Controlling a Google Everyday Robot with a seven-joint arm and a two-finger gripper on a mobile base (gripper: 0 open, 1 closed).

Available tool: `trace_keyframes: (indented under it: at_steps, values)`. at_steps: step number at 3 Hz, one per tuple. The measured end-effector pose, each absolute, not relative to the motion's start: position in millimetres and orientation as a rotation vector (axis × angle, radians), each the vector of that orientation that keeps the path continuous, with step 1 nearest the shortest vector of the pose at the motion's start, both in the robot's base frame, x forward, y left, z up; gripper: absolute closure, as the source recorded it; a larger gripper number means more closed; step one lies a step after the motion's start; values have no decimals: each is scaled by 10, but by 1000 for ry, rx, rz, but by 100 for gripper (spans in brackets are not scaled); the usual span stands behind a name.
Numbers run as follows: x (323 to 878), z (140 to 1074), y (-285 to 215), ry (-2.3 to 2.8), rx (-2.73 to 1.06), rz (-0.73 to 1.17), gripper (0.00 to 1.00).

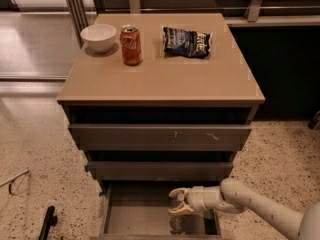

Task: Place water bottle into bottom drawer

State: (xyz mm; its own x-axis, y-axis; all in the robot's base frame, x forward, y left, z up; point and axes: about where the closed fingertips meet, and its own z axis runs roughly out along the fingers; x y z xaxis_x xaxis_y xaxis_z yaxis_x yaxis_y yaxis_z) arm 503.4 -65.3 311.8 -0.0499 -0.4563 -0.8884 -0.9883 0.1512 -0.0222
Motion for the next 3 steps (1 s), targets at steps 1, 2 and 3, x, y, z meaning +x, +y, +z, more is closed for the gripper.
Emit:
trace_keyframes:
  at_steps: [1,2,3]
  values:
    - [5104,2894,-737,1625,-1419,811,100]
    - [5144,2722,-801,1613,-1415,796,100]
    - [5163,2472,-818,1587,-1430,804,100]
